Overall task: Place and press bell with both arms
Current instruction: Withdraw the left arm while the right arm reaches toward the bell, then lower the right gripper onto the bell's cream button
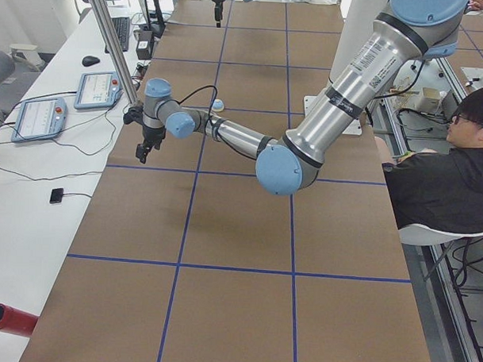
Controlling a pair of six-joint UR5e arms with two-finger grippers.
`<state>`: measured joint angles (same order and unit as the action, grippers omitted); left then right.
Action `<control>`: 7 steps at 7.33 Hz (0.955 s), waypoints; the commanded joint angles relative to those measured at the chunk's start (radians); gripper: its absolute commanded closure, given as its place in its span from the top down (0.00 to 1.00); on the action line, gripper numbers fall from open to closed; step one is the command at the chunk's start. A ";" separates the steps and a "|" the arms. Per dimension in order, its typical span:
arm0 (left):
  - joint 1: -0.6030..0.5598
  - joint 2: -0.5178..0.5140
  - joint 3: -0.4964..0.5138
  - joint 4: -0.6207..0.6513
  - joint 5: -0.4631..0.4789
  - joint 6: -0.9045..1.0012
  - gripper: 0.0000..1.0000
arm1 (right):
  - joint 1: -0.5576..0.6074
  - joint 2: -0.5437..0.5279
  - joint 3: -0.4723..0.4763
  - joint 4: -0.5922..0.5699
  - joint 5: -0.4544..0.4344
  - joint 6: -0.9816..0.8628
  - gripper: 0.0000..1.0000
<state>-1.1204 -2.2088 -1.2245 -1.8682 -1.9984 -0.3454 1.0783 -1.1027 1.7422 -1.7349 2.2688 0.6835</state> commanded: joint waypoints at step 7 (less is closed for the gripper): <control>-0.116 0.274 -0.201 0.110 -0.045 0.171 1.00 | -0.343 0.471 -0.454 0.218 -0.234 0.638 0.62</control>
<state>-1.2358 -1.9490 -1.4128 -1.7580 -2.0402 -0.1782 0.7734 -0.6617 1.3379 -1.5596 2.0668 1.2588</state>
